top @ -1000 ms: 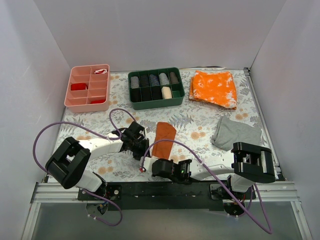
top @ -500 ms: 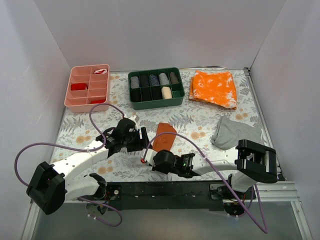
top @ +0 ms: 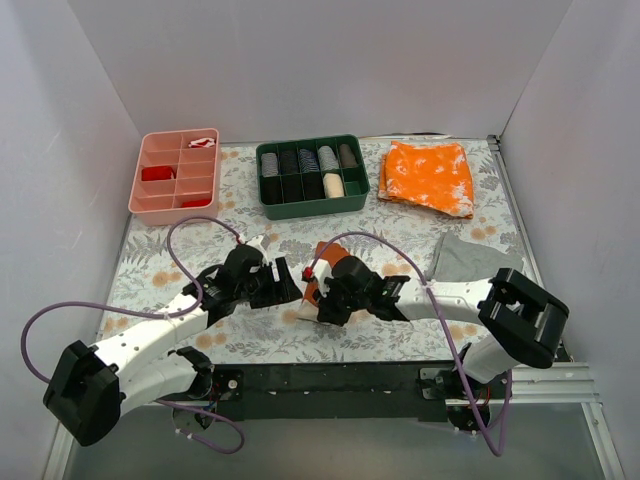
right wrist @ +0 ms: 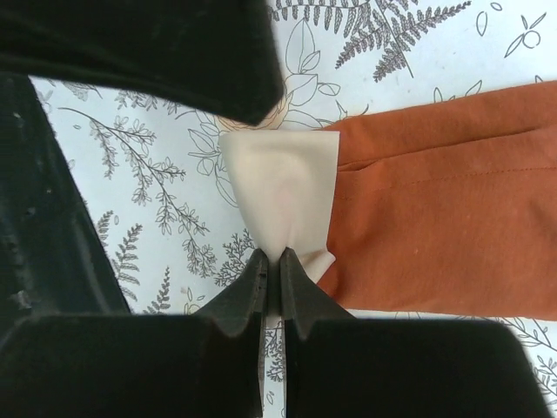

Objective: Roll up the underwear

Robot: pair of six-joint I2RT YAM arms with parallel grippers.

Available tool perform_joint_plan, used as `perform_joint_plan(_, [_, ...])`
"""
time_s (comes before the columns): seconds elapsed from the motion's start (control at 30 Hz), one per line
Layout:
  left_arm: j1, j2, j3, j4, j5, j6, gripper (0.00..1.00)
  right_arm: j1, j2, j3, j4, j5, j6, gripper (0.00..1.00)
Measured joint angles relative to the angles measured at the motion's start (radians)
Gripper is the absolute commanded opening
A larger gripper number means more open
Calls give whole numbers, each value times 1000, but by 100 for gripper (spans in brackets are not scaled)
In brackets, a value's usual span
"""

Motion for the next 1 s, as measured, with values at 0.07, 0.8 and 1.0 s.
perform_joint_plan(0.07, [0, -17, -13, 19, 4, -3, 69, -41, 1, 0, 1, -65, 14, 1])
perform_joint_plan(0.8, [0, -55, -205, 269, 131, -43, 70, -372, 280, 9, 195, -699, 260, 1])
perform_joint_plan(1.0, [-8, -50, -281, 379, 153, -63, 68, -398, 341, 48, 197, -743, 309, 1])
